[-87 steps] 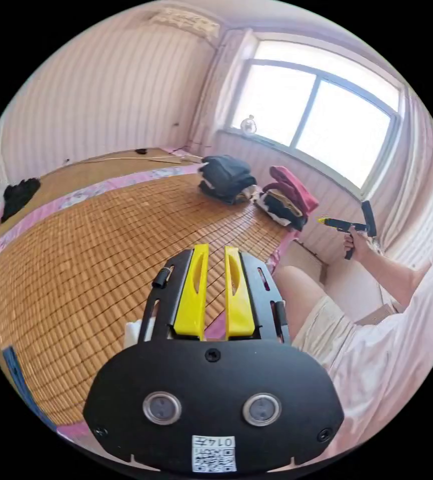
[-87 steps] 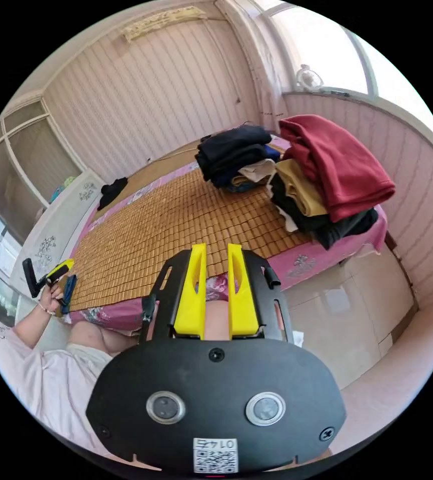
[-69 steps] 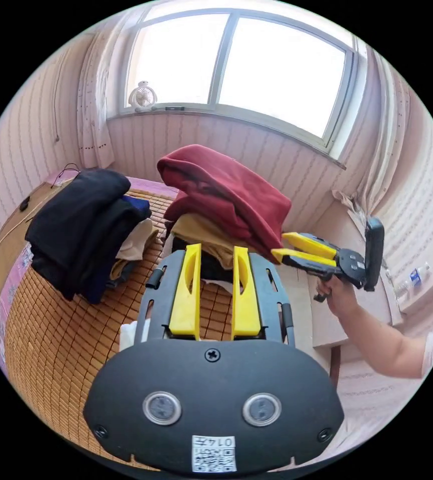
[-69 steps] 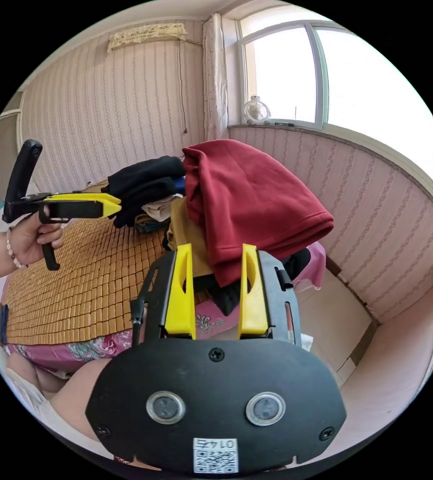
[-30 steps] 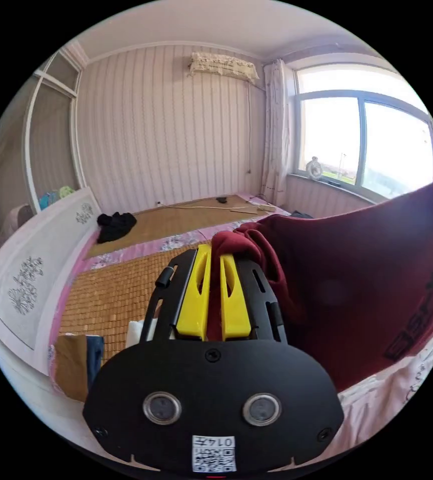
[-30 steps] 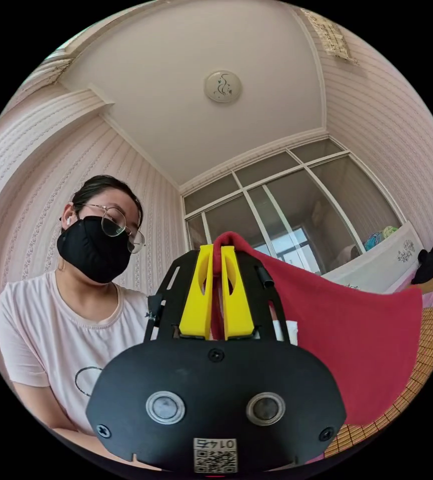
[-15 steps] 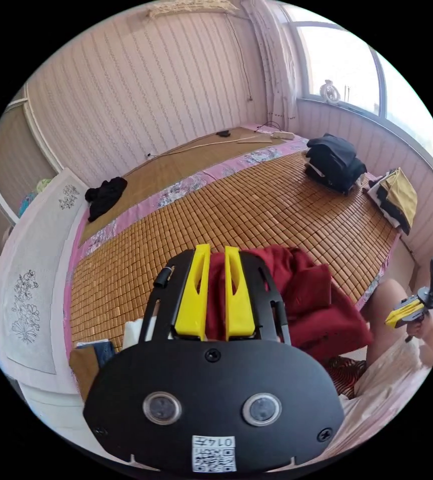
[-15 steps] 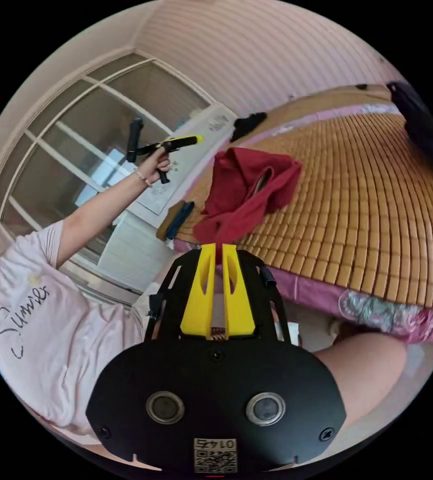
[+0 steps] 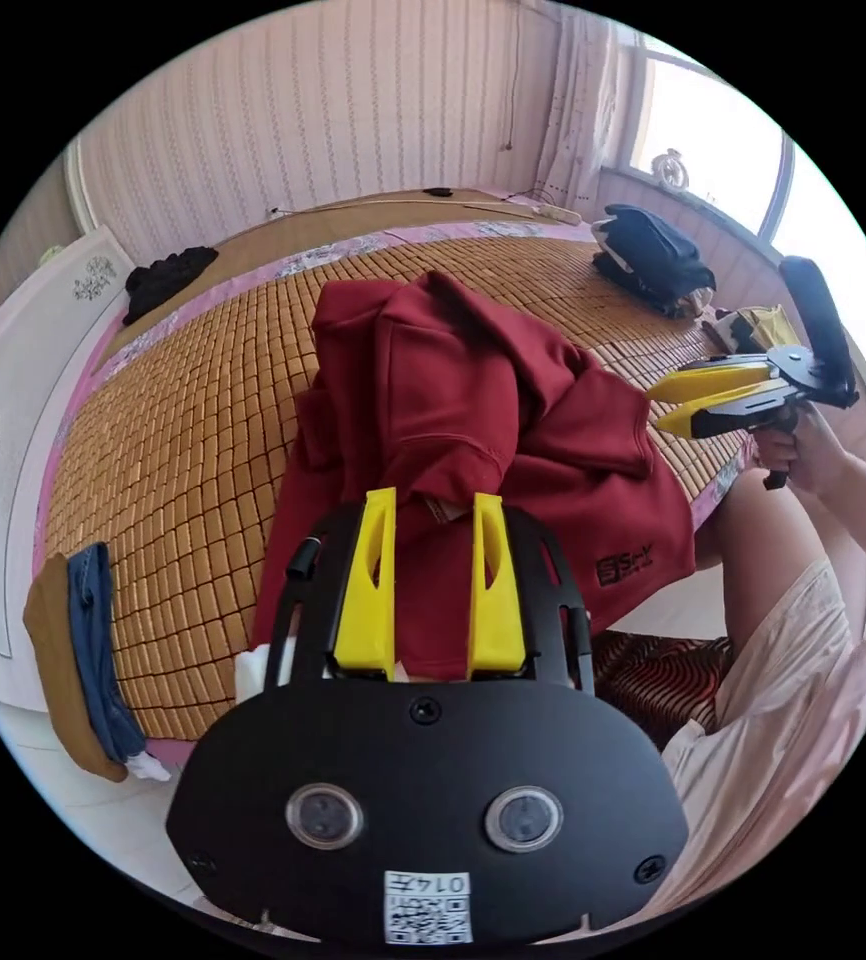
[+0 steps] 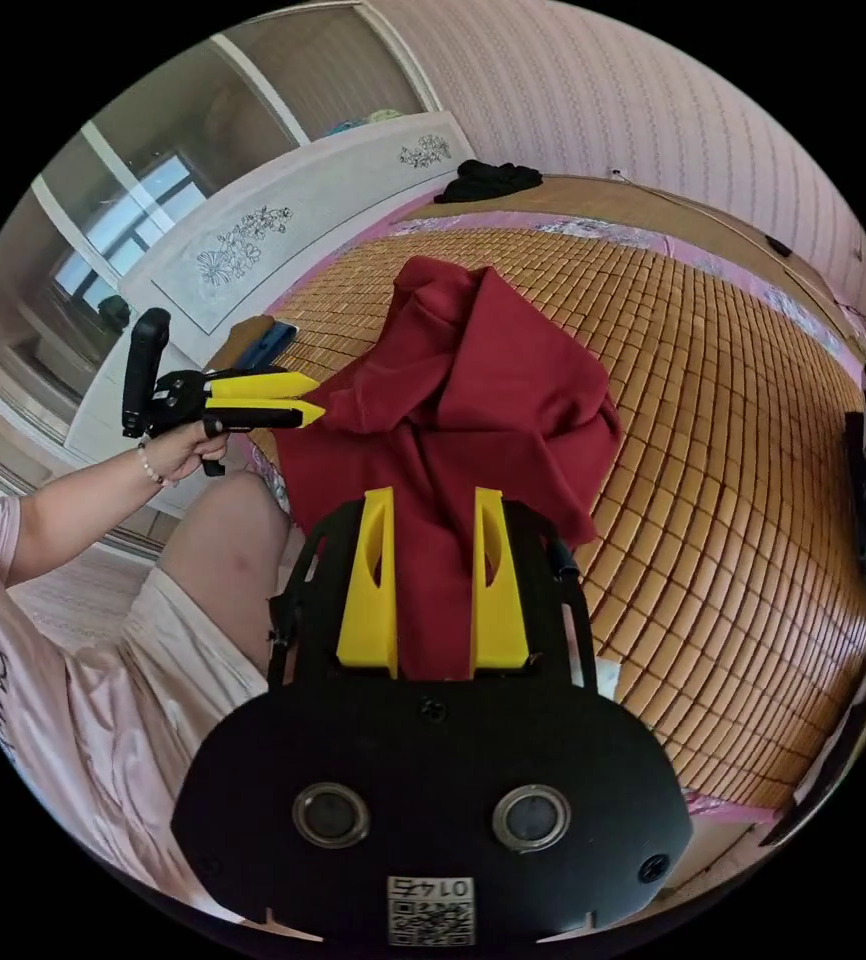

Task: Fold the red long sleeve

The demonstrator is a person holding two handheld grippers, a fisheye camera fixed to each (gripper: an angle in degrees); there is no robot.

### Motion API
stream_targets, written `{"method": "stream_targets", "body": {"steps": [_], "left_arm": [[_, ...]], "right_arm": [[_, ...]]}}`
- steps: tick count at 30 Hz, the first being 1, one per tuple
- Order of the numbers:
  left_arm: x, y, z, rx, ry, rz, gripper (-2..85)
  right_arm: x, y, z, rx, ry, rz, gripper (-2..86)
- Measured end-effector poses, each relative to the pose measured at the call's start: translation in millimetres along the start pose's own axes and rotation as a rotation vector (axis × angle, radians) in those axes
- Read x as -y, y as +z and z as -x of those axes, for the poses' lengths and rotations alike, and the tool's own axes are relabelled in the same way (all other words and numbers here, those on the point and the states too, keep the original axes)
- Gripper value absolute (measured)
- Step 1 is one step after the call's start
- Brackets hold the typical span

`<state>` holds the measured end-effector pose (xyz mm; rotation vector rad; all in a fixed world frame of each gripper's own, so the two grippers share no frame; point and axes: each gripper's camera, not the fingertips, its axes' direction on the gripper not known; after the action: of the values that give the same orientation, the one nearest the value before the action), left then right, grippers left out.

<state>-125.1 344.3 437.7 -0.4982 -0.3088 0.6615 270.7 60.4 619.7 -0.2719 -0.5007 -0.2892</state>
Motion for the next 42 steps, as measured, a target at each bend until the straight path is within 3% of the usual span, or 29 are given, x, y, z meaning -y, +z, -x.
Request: {"method": "stream_targets", "body": {"steps": [6,9,12,15,17,19,22,25,30,32,35,37,40,42], "left_arm": [[13.6,48.3,38.1,-0.122,-0.189,0.159,6.7],[12.0,36.5,53.6,-0.124,-0.206,0.063,2.3],[20.7,3.7,64.3,-0.045,-0.107,-0.024,0.9],[65.3,-47.5,73.2,0.048,0.043,-0.234,1.3],[120.4,-76.7,74.3,0.099,0.115,-0.39,3.6],[156.8,-84.3,75.9,0.127,0.114,-0.439,5.6],[182.0,-89.3,82.1,0.053,0.032,-0.466,6.5],[164.2,-73.8,59.6,-0.08,0.125,-0.378,7.2],[101.4,-16.4,-4.5,-0.188,0.287,-0.169,9.0],[88.7,10.7,-30.1,-0.232,0.329,-0.058,10.4],[86.3,45.6,-50.8,-0.134,0.405,0.089,10.6],[86.2,69.4,-50.5,-0.091,0.386,0.22,9.4],[90.1,63.4,-30.9,-0.176,0.308,0.177,0.5],[90.5,50.0,-12.9,-0.256,0.262,0.115,-0.4]], "right_arm": [[94.9,28.8,19.5,-0.156,0.017,0.023,11.6],[119.8,47.2,10.1,-0.13,0.07,0.139,6.6],[134.8,7.7,23.2,-0.142,-0.056,0.109,1.6],[143.9,-59.6,29.7,-0.151,-0.161,-0.005,0.4],[153.3,-118.9,8.4,-0.044,-0.065,-0.155,0.2],[157.1,-153.0,-19.4,0.007,0.059,-0.269,0.4],[160.1,-164.4,-74.5,-0.143,0.292,-0.279,1.5],[154.8,-154.6,-102.9,-0.233,0.437,-0.16,2.8],[160.4,-129.0,-36.1,-0.29,0.103,-0.108,5.7],[172.8,-90.2,-11.0,-0.239,-0.019,0.031,8.2],[180.7,-34.8,-12.3,-0.173,-0.007,0.248,9.9],[178.5,-18.3,-18.0,-0.156,0.021,0.288,9.2],[180.1,-36.1,-22.5,-0.126,0.082,0.223,3.0],[177.8,-60.7,-23.3,-0.117,0.087,0.143,0.7]]}}
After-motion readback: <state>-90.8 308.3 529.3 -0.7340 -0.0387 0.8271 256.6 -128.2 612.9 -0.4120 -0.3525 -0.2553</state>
